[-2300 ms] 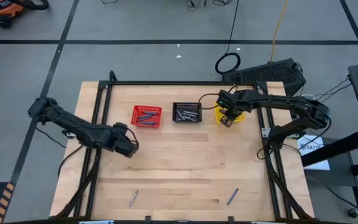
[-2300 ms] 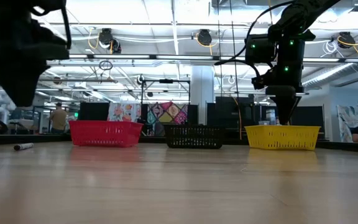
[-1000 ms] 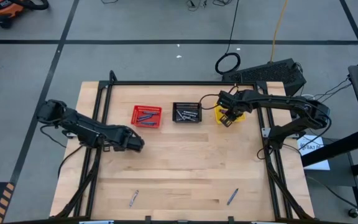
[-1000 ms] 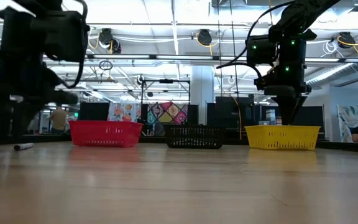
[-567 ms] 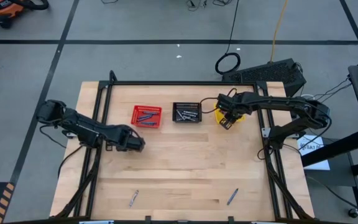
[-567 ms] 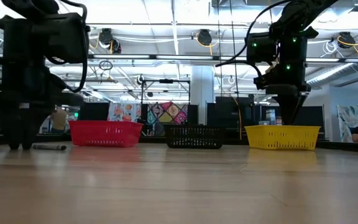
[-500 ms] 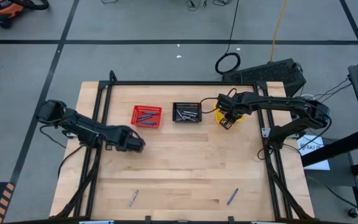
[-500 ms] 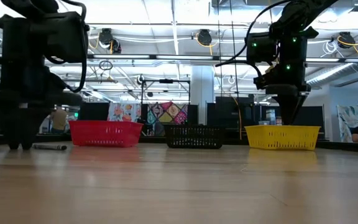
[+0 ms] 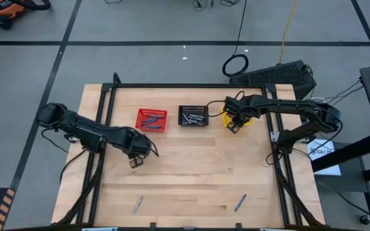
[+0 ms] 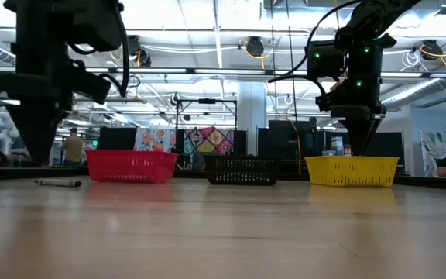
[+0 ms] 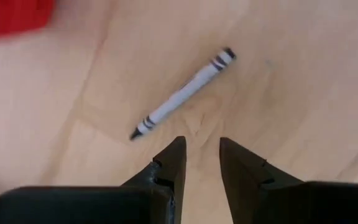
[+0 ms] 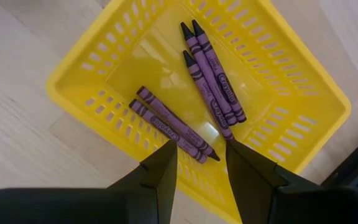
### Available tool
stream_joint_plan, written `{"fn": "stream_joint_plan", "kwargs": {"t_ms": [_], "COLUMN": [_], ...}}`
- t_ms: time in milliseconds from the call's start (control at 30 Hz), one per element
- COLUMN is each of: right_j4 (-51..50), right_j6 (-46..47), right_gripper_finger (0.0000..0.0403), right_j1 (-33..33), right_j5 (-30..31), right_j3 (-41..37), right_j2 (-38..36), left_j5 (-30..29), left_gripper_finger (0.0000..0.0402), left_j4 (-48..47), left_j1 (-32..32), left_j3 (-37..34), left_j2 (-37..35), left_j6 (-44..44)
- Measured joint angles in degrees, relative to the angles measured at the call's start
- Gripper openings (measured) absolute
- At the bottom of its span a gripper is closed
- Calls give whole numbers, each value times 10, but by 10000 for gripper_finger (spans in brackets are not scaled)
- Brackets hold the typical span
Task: Sort crayons
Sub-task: Put the black crayon into the black basket
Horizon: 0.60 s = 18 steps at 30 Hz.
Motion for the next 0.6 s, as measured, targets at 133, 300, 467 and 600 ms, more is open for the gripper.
{"fn": "stream_joint_plan", "kwargs": {"t_ms": [133, 300, 467, 600], "right_j4": [1, 1, 1, 1], "right_j6": [2, 17, 25, 24], "right_gripper_finger": [123, 123, 123, 123], "right_j1": [0, 0, 0, 0], "right_j5": [0, 0, 0, 0], "right_j3": [0, 0, 0, 0], "right_j2": [0, 0, 0, 0], "left_j5": [2, -4, 11, 26], "left_gripper_finger": [89, 89, 89, 89], "left_j4": [-4, 0, 9, 2], "left_j1": [17, 50, 69, 66], "left_j3": [0, -1, -14, -17], "left_j2": [0, 0, 0, 0], "left_j6": [155, 281, 351, 372]}}
